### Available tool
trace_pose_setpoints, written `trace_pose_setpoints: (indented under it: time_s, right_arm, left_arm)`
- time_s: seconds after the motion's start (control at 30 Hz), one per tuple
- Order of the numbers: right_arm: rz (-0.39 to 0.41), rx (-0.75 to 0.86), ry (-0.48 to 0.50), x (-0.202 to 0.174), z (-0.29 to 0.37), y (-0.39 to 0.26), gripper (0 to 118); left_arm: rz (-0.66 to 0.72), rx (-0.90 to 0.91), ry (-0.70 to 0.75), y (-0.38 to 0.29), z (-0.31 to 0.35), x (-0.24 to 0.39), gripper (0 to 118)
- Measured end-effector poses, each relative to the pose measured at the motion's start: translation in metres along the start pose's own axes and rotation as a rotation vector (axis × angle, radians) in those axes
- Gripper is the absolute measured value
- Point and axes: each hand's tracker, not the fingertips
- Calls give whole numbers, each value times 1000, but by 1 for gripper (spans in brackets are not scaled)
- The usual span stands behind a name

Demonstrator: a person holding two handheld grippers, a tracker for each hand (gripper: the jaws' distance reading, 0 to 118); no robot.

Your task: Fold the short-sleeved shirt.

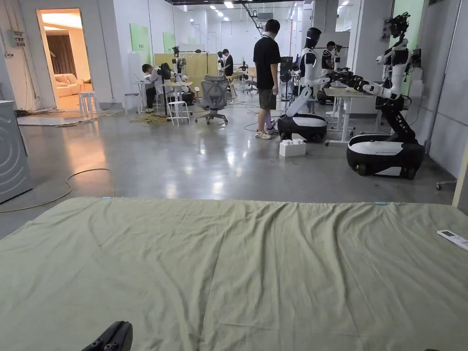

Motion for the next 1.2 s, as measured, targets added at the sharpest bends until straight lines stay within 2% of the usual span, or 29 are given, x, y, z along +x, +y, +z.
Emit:
trace_pose_setpoints:
  time_s: [0.03,0.17,0.5,0.83,0.9,0.97,1.03,1.07,1.13,1.17,1.2]
  right_arm:
    - [25,16,-23,0,1,1,0]
    - [-26,-8,-23,6,0,-2,0]
    - [-40,-22,-36,6,-4,-6,0]
    - [-53,-60,-41,5,-12,-13,0]
    - [-51,-82,-41,6,-15,-18,0]
    - [-63,-117,-24,7,-18,-23,0]
    - [-136,-201,15,10,-22,-35,0]
    - [-122,-187,7,10,-22,-37,0]
    - [-141,-242,8,10,-23,-47,0]
    - [-143,-255,3,11,-23,-51,0]
    - [-146,-271,1,11,-23,-55,0]
  left_arm:
    - [2,-4,-6,0,-1,0,0]
    - [45,7,-37,0,0,-1,0]
    - [34,-24,-57,-8,-5,0,0]
    - [114,-90,-91,-25,-15,-21,0]
    - [163,-122,-83,-36,-19,-34,0]
    - [268,-201,-113,-50,-30,-56,0]
    - [404,-300,-128,-73,-47,-80,1]
    - [461,-344,-115,-89,-55,-93,9]
    - [542,-407,-90,-119,-71,-113,63]
    - [589,-450,-84,-137,-81,-125,85]
    - [642,-497,-73,-153,-89,-133,97]
